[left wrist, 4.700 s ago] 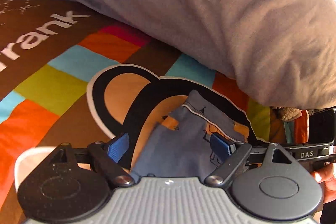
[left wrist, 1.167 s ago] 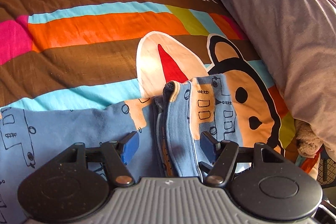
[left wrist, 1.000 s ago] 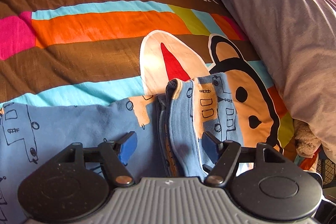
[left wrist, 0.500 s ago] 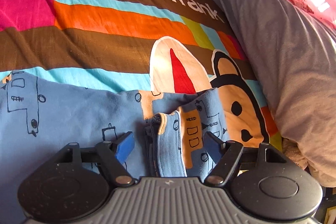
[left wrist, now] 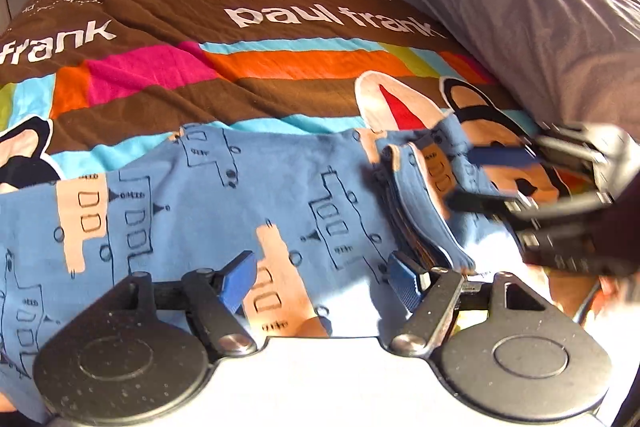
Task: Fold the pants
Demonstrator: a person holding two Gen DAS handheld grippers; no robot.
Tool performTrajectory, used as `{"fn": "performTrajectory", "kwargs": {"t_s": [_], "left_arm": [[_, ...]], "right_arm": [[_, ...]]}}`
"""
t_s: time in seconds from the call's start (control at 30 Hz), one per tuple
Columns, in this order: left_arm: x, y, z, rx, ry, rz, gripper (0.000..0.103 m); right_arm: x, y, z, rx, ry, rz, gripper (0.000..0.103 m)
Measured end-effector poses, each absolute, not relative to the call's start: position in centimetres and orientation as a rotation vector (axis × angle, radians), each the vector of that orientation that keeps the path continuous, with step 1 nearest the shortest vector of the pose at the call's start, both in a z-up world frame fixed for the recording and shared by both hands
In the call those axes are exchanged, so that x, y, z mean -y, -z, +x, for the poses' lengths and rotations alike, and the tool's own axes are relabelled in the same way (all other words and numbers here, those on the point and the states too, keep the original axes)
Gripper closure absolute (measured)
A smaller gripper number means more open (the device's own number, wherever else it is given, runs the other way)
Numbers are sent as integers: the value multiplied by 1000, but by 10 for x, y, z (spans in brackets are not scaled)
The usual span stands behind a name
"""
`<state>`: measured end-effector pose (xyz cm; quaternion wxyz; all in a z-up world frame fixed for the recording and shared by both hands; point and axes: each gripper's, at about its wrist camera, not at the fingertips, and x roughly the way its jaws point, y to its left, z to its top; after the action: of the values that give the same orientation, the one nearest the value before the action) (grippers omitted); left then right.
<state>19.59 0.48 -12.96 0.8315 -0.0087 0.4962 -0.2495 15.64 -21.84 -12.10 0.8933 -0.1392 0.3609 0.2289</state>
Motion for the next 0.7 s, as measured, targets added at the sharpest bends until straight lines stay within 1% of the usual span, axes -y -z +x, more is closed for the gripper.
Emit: {"fn": "performTrajectory", "kwargs": {"t_s": [0.1,0.17,0.3,0.37,0.4,0.47,0.63,0.7], "left_arm": [[3,124,176,-1032,677,-69,25],[16,122,168,-1019,752,-81,21],[40,136,169,-1033,758,-114,20],[45,146,175,-1053,739,-183,20],[48,151,178,-1069,740,-222,21],[52,155,180,-1081,738,-263,21],[51,166,183,-1118,697,-277,21],[51,169,184,-1123,702,-289,21]], "right_arm": [[223,109,206,-775,-805,-265,58],[226,100,234,-837,-1004,-283,56],[226,90,290,-990,-1176,-472,56],[224,97,311,-1052,-1198,-538,62],[223,102,319,-1091,-1228,-554,64],[218,112,324,-1148,-1297,-601,74],[201,134,328,-1213,-1409,-701,75],[195,144,331,-1241,-1440,-736,72]]}}
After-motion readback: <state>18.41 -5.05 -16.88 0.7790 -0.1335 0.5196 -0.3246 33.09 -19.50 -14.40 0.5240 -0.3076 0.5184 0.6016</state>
